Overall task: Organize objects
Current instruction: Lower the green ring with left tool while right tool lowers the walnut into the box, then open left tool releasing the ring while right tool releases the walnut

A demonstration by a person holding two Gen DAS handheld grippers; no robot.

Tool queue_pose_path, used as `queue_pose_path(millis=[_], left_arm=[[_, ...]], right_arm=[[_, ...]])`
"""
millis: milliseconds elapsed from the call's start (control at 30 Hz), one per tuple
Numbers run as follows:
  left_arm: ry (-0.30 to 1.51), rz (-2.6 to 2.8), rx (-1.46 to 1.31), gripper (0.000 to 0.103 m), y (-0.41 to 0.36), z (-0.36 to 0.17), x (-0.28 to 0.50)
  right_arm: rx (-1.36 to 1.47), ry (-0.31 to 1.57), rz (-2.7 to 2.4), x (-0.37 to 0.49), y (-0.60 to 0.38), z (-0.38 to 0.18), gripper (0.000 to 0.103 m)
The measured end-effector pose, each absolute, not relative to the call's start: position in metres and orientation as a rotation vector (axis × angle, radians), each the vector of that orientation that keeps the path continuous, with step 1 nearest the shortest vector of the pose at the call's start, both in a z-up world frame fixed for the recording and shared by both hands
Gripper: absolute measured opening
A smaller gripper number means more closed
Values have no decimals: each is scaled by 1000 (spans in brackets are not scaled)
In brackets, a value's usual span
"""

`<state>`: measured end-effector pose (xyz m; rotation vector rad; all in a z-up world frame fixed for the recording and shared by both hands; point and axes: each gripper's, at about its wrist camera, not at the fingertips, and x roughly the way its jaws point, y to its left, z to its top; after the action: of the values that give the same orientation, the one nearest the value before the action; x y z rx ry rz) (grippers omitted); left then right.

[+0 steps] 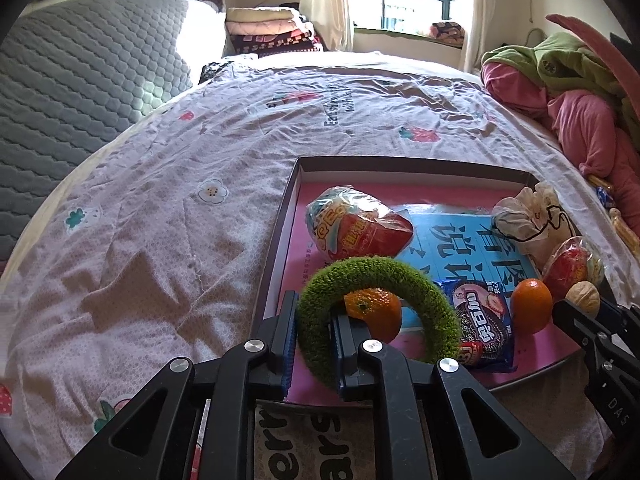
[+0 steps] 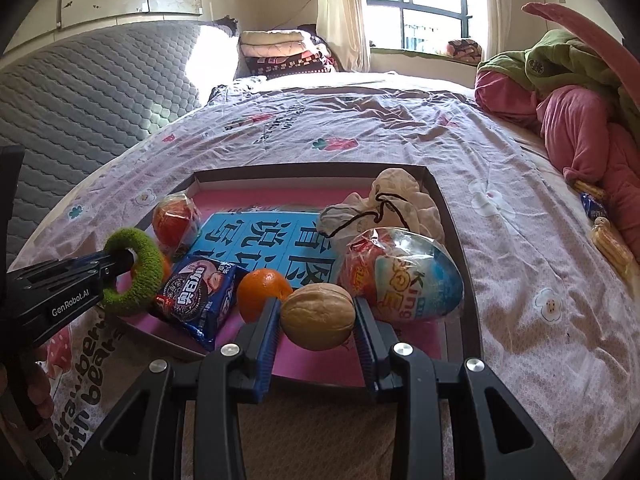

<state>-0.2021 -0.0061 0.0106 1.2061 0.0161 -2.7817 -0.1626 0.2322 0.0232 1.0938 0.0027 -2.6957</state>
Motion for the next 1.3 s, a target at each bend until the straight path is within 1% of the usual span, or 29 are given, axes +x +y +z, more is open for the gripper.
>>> queue_pose_path(millis=[133,300,433,600,867,1100,1300], left_arm=[[-3,-2786,1209,17,-4,12,-199],[18,-2796,1233,19,-7,12,-194],[41,-2801,1245,28,-12,13,-192],[78,-2824,1262,32,-14,15,-189],[61,-2830,1266,33,-11,17,-184],[81,-2830,1268,33,-11,18,-181],[57,-2850,1247,34,-6,24,-173]], right_arm=[[1101,-23,-2693,-163,236,22,36],[1106,-16,-2687,-161,237,21,36],[1103,2,-2686,-158,237,22,36],[1111,3,-2680,-157,236,21,36],[1117,20,-2678,-154,236,22,36],[1119,29,-2674,-152,237,24,36],[1112,31,-2667,-149,236,27,36]])
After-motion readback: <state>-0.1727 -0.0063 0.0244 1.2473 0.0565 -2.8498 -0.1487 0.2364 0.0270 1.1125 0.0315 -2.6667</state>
